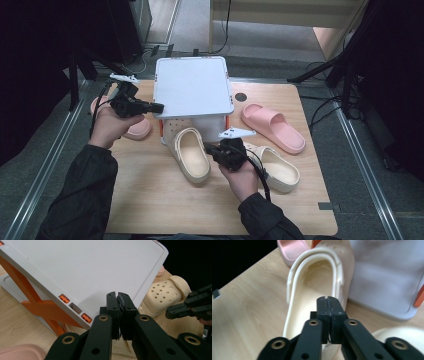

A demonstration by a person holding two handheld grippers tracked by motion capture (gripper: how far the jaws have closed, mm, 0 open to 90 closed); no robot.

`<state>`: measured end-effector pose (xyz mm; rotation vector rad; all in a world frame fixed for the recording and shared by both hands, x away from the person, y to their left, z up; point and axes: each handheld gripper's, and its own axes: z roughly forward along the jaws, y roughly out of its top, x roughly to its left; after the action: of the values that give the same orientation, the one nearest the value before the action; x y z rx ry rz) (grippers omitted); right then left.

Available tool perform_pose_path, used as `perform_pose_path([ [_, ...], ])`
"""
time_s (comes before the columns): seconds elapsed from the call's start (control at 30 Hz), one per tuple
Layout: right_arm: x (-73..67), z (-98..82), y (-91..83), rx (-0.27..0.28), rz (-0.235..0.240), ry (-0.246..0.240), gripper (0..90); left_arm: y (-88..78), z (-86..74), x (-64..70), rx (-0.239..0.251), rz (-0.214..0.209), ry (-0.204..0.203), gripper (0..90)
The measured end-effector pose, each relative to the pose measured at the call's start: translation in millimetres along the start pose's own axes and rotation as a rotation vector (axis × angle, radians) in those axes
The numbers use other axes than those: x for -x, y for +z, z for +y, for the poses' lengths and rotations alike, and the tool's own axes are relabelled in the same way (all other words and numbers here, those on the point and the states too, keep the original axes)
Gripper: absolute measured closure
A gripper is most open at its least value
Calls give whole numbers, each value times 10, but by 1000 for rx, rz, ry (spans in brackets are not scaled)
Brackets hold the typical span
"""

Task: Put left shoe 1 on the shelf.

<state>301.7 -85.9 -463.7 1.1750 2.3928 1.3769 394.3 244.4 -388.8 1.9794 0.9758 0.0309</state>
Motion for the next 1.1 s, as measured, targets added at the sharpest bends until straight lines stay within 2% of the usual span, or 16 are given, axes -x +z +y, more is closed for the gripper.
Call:
perform_pose_path([
  [0.13,-44,-180,-63,4,17,-13,900,-2,-1,6,-1,3,3,879],
  [0.37,-148,-491,-89,-34,41,-52,900,-1,-1,2,1,1,-7,881],
  [0.5,-185,-621,-49,-67,46,-70,900,-3,-3,2,0,4,-4,883],
  [0.67,-192,-647,42,-105,62,-73,900,-1,-7,-5,3,-3,-10,883],
  [0.8,-195,-638,65,-110,76,-99,900,-3,-9,-6,2,-4,-8,887],
  [1.1,-279,-560,135,-98,76,-110,900,4,-9,7,0,-9,-8,888],
])
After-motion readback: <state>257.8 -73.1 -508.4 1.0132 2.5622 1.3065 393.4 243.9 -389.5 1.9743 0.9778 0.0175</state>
